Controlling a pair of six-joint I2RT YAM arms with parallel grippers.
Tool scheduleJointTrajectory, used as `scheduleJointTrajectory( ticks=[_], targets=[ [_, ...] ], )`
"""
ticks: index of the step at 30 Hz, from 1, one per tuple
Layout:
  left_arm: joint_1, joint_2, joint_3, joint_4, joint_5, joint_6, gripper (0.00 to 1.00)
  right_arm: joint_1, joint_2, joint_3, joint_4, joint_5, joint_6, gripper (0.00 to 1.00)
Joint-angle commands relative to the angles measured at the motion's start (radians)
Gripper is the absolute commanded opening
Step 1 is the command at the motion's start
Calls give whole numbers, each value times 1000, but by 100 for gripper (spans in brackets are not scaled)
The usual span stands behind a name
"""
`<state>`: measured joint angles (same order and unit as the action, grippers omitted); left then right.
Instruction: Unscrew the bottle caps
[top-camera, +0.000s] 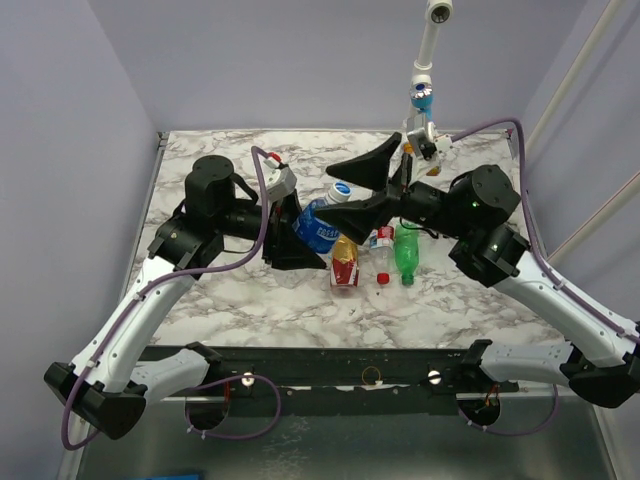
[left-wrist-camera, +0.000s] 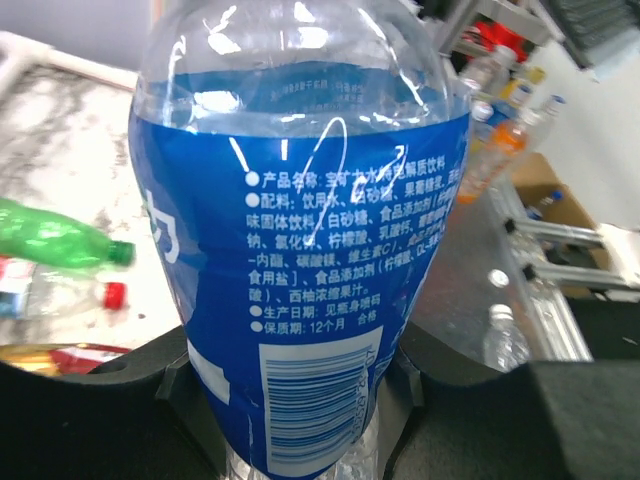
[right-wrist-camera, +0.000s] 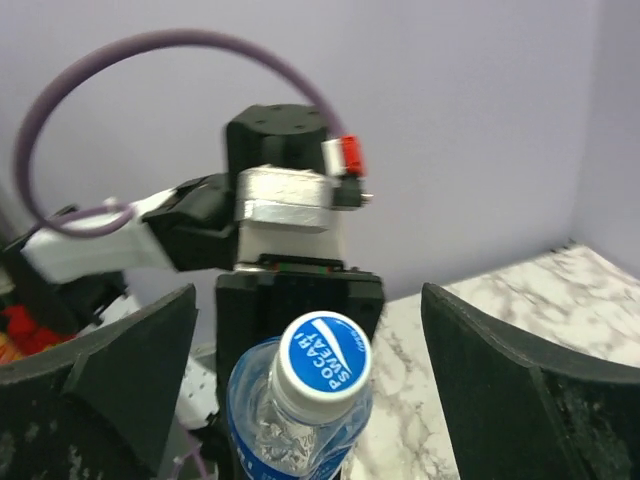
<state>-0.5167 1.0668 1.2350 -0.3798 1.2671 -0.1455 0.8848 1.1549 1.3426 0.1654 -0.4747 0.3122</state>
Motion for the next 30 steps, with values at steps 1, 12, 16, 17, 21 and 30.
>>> scheduleJointTrajectory(
  ticks=[1,12,16,17,21,30],
  targets=[
    [6,-16,3,25,-253,75,23,3,-24,31,-97,400,2,100],
    [6,-22,-72,40,-732,310,23,5,235,318,-452,633,102,91],
    [5,-33,-84,50,-737,302,22,4,237,300,-424,623,125,82],
    [6,-35,-87,50,-737,301,22,5,235,296,-419,626,129,79],
    [6,-46,-99,51,-740,299,22,5,214,261,-378,616,149,62],
    [5,-54,-111,55,-707,283,23,5,181,196,-296,535,165,18]
  ],
)
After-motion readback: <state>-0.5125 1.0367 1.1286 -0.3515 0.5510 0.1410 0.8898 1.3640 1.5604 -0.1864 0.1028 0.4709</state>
